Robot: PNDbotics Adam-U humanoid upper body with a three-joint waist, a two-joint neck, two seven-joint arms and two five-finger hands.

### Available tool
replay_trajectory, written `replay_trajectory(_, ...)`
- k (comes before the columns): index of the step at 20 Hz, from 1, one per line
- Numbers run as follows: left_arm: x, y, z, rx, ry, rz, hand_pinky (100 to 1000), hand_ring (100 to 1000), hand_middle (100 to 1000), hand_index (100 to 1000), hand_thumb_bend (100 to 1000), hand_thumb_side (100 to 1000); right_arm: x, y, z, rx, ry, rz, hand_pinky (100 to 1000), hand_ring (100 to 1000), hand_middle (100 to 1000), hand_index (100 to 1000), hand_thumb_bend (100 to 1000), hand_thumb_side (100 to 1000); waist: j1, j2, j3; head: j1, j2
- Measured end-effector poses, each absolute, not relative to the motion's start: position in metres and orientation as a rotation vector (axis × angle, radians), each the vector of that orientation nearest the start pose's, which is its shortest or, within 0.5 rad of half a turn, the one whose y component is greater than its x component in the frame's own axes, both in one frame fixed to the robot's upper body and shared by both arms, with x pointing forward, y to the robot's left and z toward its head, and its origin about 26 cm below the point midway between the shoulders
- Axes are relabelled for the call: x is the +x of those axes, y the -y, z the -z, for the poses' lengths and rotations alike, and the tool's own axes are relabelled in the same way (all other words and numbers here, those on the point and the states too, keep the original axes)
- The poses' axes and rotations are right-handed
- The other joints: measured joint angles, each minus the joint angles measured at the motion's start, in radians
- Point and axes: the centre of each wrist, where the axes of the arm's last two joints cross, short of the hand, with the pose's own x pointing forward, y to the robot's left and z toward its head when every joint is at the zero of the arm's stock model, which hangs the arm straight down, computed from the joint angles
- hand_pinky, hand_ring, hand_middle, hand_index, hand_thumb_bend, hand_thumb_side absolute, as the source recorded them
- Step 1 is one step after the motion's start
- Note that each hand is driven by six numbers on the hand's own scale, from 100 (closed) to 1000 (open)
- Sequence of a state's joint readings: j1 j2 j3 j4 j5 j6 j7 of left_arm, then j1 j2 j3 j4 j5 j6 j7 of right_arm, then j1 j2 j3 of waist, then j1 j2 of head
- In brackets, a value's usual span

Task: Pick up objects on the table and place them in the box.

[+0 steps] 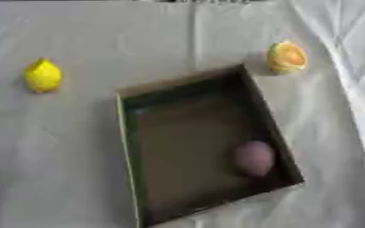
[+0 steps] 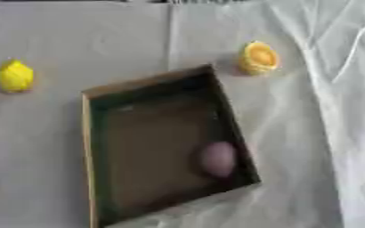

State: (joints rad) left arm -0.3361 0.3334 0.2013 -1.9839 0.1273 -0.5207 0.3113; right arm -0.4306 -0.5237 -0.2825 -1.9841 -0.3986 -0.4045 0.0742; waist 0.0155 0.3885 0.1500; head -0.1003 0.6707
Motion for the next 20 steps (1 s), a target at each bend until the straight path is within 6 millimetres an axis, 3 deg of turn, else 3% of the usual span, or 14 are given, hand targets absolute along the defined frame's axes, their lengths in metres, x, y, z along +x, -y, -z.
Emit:
replay_trajectory(16,0.301,-0.308,-0.225,-0.27,-3.367,0.256,882,788,765,859,100,617,0.292,0.342,-0.286,0.047,-3.382,0.348,903,829,643,860,100,528,0.0,0.0,-0.001,-0.004,-0.004)
replay_trajectory(20,0.3,-0.309,-0.225,-0.282,-3.364,0.253,882,788,765,859,100,606,0.287,0.353,-0.288,0.154,-3.386,0.366,898,847,657,867,100,470,-0.011,-0.002,-0.016,-0.004,0.0)
